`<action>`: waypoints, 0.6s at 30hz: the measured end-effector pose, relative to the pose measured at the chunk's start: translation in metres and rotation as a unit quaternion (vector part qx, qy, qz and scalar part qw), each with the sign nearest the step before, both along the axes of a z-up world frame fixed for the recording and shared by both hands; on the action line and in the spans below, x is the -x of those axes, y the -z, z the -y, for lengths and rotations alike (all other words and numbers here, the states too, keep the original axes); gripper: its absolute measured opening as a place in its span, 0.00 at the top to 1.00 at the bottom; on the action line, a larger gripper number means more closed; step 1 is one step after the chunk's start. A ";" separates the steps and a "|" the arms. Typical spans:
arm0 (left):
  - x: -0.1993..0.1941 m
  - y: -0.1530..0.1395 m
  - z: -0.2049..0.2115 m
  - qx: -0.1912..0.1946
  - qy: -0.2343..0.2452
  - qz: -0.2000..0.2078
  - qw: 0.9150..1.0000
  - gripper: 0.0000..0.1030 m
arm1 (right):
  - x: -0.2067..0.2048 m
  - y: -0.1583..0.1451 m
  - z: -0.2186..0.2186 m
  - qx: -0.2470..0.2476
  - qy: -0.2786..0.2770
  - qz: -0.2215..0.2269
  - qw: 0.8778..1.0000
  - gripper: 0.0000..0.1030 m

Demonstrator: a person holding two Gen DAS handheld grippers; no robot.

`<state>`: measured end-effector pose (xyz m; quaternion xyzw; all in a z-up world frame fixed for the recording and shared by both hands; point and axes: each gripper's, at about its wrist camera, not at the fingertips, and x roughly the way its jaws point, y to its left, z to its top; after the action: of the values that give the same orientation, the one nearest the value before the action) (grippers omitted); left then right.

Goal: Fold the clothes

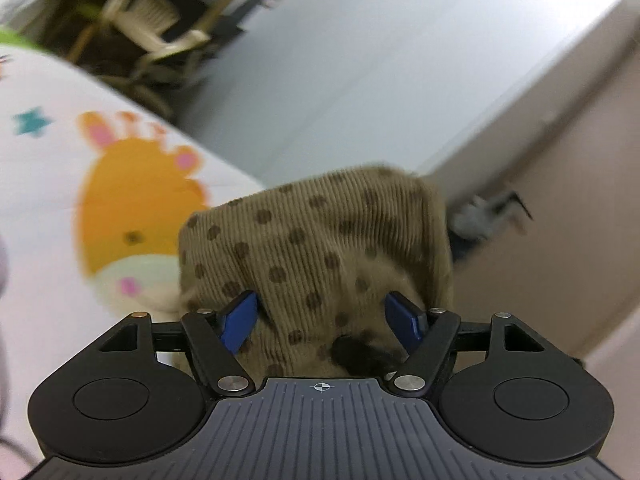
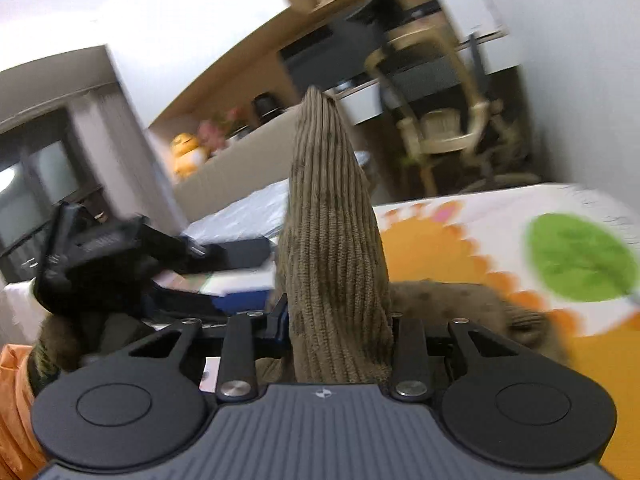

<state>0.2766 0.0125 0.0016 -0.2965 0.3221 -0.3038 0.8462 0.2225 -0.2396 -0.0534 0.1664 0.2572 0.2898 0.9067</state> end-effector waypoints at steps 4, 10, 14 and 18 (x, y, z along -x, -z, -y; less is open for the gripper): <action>-0.002 -0.005 0.013 -0.017 -0.003 0.016 1.000 0.25 | 0.000 0.033 0.033 0.039 0.065 -0.061 0.995 0.66; -0.009 0.017 0.012 -0.093 -0.040 -0.025 0.995 0.26 | 0.006 0.039 0.046 0.051 0.093 -0.055 0.993 0.53; -0.017 0.024 0.009 -0.111 -0.055 -0.030 0.992 0.26 | 0.014 0.005 0.046 0.062 0.114 0.022 0.991 0.42; -0.024 0.021 0.007 -0.114 -0.052 -0.017 0.992 0.25 | 0.013 -0.038 0.042 0.086 0.119 0.101 0.984 0.39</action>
<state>0.3005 0.0052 -0.0193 -0.2197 0.3529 -0.2161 0.8835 0.2092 -0.2817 -0.0152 0.0875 0.1668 0.1721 0.9669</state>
